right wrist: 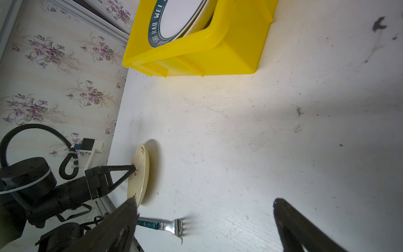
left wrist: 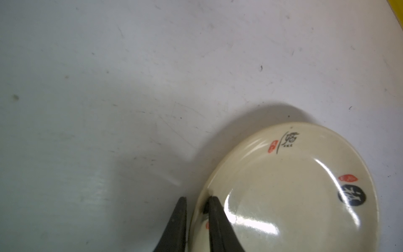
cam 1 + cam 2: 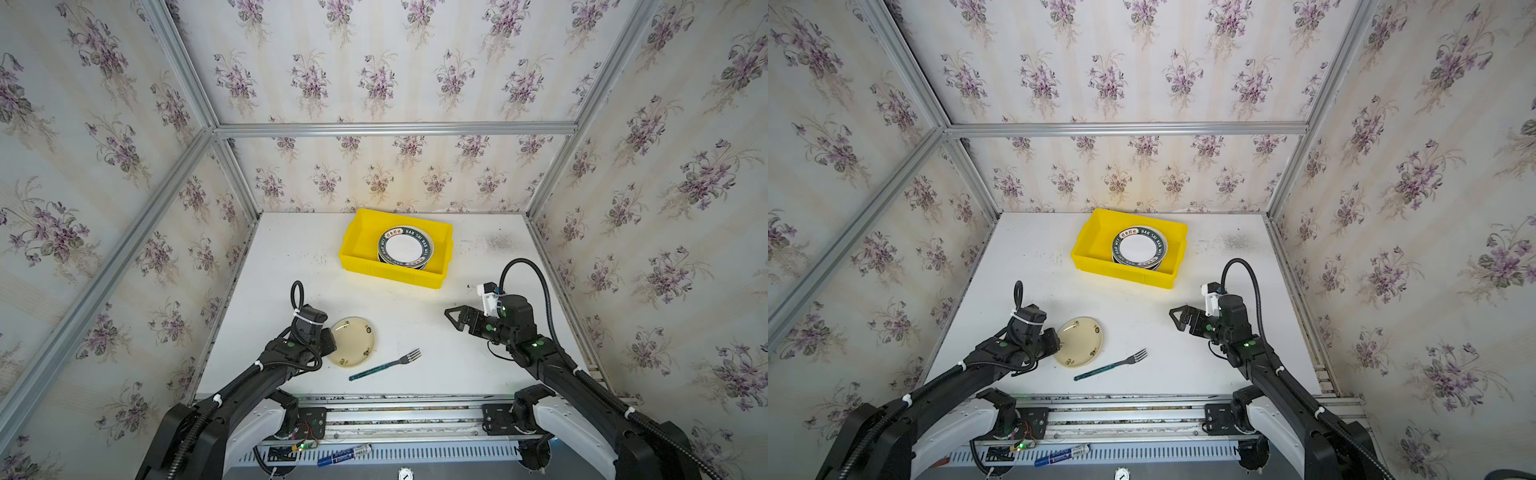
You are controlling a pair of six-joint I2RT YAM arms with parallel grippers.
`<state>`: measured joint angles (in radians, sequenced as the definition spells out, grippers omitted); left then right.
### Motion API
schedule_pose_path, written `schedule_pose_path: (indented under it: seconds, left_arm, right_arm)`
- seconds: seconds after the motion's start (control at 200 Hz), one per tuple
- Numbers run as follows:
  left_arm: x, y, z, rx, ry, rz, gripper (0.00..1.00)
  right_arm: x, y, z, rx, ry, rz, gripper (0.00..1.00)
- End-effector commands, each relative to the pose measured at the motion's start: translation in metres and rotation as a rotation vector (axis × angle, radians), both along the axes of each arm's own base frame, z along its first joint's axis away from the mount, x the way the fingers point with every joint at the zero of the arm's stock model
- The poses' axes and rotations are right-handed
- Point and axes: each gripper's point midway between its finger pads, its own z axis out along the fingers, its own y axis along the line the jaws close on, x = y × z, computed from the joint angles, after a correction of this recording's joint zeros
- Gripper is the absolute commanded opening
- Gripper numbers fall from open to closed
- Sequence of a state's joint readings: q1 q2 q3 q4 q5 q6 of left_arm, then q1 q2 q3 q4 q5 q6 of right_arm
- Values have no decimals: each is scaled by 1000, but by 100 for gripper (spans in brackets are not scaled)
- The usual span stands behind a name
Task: Place the plates into the plastic bin on the countertop
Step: 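Push the left gripper fingers against the small cream plate rim nearest the robot, then close the left gripper on the cream plate rim and tilt it up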
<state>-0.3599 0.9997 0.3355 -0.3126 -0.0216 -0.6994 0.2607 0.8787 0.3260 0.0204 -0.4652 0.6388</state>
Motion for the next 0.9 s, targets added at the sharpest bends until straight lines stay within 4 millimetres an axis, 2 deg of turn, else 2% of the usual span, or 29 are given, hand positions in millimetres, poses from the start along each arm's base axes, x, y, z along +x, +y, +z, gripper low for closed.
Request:
schedule_pose_path:
  seconds: [0.0,0.11,0.2,0.52,0.665,0.895]
  left_arm:
    - [-10,4,-7,18,56,19,19]
    - [-10,3,-8,8,61,24,20]
    - [-10,0,-9,-13,63,28,24]
    - [-8,-15,-7,-89,54,-4,24]
    - [-7,-17,-6,-102,52,-11,13]
    - [-6,-18,-3,-113,39,-6,5]
  right_arm:
    - [7,-1,9,2,-39,-13,99]
    - [6,-1,8,1,-37,-13,99]
    - [6,-1,8,0,-37,-14,99]
    - [4,-5,4,-19,-24,-32,99]
    - [3,-5,4,-18,-21,-31,99]
    - [3,-6,6,-19,-29,-36,99]
